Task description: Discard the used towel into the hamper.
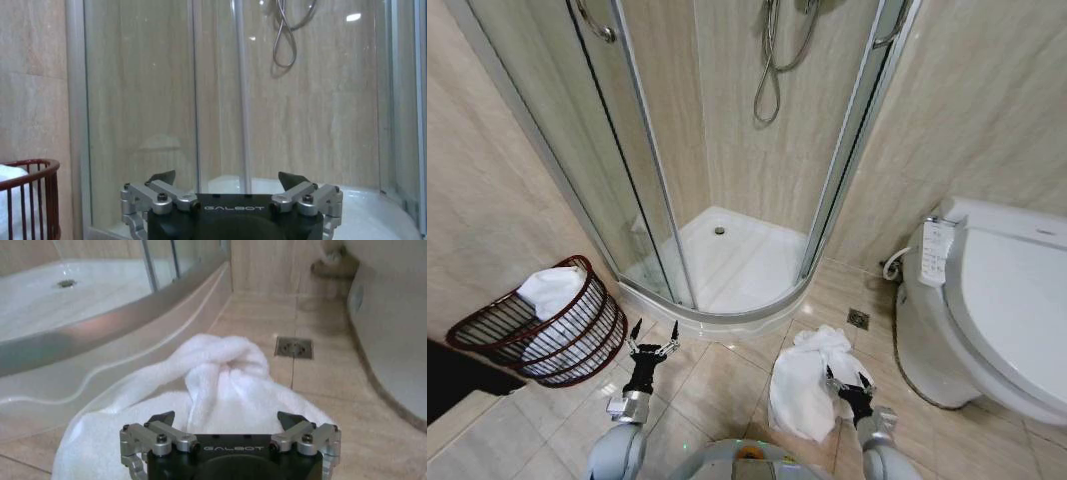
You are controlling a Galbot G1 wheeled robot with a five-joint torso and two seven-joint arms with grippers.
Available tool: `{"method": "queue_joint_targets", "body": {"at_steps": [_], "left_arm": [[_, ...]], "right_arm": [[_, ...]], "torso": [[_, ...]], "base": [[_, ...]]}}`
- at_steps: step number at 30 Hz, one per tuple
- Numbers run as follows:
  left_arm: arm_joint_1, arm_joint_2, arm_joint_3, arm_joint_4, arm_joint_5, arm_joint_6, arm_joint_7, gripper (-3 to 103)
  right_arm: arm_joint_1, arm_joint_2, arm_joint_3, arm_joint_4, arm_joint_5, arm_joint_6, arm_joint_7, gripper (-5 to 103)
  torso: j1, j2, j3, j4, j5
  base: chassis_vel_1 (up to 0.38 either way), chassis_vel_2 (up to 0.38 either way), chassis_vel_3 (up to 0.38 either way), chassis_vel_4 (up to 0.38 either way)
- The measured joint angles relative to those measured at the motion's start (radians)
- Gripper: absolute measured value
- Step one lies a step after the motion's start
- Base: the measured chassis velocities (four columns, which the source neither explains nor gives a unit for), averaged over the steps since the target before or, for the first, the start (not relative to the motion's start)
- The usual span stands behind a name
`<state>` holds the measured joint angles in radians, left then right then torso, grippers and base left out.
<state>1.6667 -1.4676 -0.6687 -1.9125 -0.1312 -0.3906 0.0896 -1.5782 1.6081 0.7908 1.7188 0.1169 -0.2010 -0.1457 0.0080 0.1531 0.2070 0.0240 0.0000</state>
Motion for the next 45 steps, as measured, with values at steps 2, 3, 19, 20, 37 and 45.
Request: {"method": "queue_joint_targets", "body": {"at_steps": [2, 3, 19, 20, 37, 45], "left_arm": [[-0.003, 0.009, -0.003, -0.003, -0.006, 0.007, -0.001, 100], [-0.005, 0.017, -0.005, -0.006, -0.008, 0.010, -0.001, 100], [-0.018, 0.050, -0.044, -0.037, -0.023, 0.030, -0.001, 100], [-0.018, 0.050, -0.046, -0.037, -0.024, 0.030, -0.001, 100], [0.000, 0.045, -0.055, -0.053, -0.030, 0.031, 0.001, 100], [0.006, 0.037, -0.045, -0.063, -0.031, 0.034, 0.001, 100]], "right_arm": [[0.029, 0.000, 0.002, -0.032, -0.005, -0.014, -0.001, 100], [0.047, 0.000, 0.003, -0.051, -0.006, -0.021, -0.001, 100], [0.200, 0.000, 0.010, -0.245, -0.029, -0.042, -0.035, 100], [0.205, 0.000, 0.011, -0.249, -0.031, -0.042, -0.040, 100], [0.231, 0.000, 0.021, -0.301, -0.038, 0.001, -0.073, 50], [0.223, 0.000, 0.030, -0.305, -0.037, 0.029, -0.088, 22]], "torso": [[0.000, 0.000, 0.000, 0.0000, 0.0000], [0.000, 0.000, 0.000, 0.0002, 0.0000], [0.000, 0.001, 0.001, 0.0000, 0.0000], [0.000, 0.001, 0.001, 0.0000, 0.0000], [0.000, 0.001, 0.001, 0.0001, 0.0000], [0.000, 0.001, 0.001, 0.0000, 0.0000]], "base": [[0.000, 0.000, 0.000, 0.000], [0.000, 0.000, 0.000, 0.000], [0.000, 0.000, 0.000, 0.000], [0.000, 0.000, 0.000, 0.000], [0.000, 0.000, 0.000, 0.000], [0.000, 0.000, 0.000, 0.000]]}}
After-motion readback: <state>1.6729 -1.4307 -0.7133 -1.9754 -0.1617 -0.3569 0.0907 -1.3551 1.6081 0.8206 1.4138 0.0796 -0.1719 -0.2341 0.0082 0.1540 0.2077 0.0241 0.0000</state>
